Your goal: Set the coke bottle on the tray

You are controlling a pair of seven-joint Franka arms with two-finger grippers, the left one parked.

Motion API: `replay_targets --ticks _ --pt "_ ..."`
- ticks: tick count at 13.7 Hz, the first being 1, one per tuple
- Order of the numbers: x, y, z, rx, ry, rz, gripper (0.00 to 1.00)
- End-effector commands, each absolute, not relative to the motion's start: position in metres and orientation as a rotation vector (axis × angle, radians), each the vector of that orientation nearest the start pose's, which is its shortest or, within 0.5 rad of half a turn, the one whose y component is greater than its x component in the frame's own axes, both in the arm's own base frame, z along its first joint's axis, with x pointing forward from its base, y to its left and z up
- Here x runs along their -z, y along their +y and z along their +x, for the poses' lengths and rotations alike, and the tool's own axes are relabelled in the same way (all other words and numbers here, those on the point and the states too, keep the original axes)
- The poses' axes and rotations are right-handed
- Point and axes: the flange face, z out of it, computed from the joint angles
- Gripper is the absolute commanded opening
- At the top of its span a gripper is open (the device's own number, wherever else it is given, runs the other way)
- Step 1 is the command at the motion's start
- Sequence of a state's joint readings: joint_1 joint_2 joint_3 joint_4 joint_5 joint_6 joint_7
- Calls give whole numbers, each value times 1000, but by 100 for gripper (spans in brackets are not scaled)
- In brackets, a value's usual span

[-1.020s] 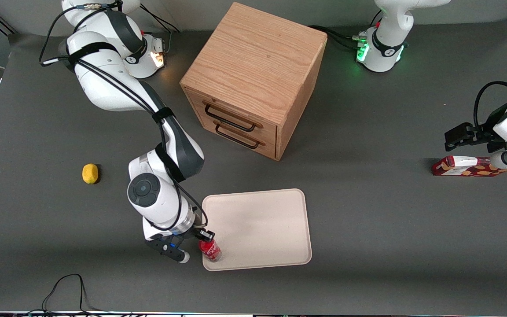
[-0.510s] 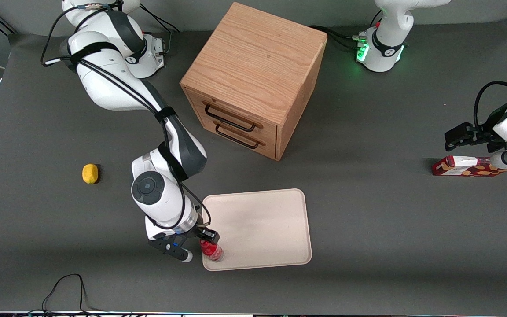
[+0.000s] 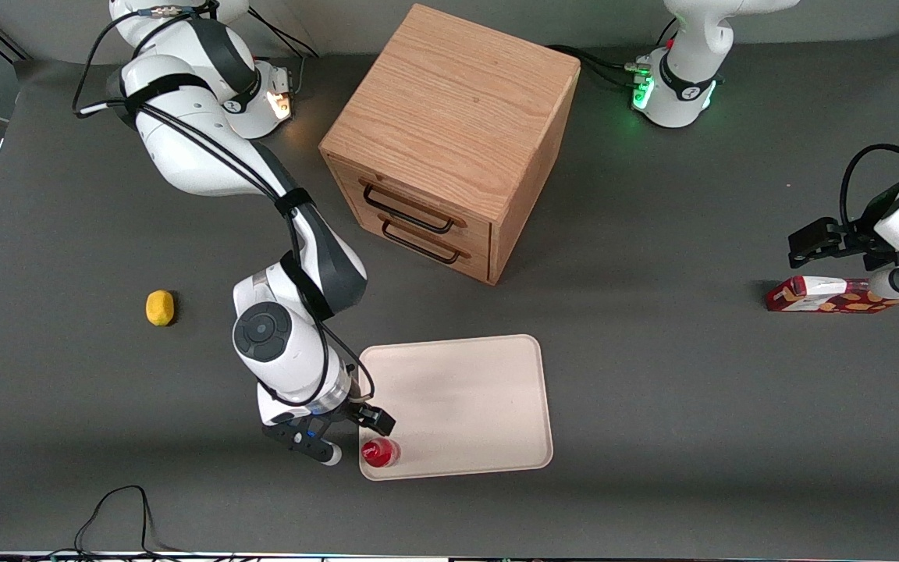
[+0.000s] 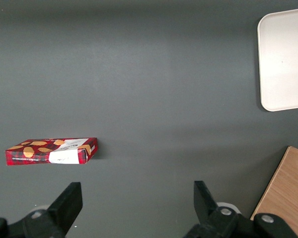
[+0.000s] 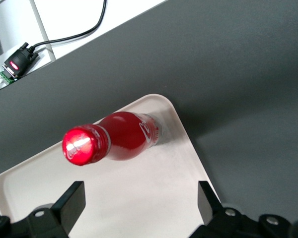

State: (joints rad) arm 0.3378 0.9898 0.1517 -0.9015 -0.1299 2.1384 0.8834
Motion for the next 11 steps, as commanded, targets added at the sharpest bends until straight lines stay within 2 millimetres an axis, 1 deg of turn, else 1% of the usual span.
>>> replay_targets --ticks 1,2,3,5,6,8,9,10,11 --pt "-328 327 746 338 644 -2905 100" --pt "-338 320 746 324 656 -2916 100" --pt "-353 307 746 294 678 -2931 100" --pt "-385 275 748 241 732 -2939 100" --pt "-402 258 744 174 696 -2953 100" --pt "-439 201 737 6 589 -2922 100" --pt "-452 176 729 -53 544 -2928 100" --pt "-466 149 722 -66 529 -2937 100" --pt "-472 128 710 -96 495 -2957 100"
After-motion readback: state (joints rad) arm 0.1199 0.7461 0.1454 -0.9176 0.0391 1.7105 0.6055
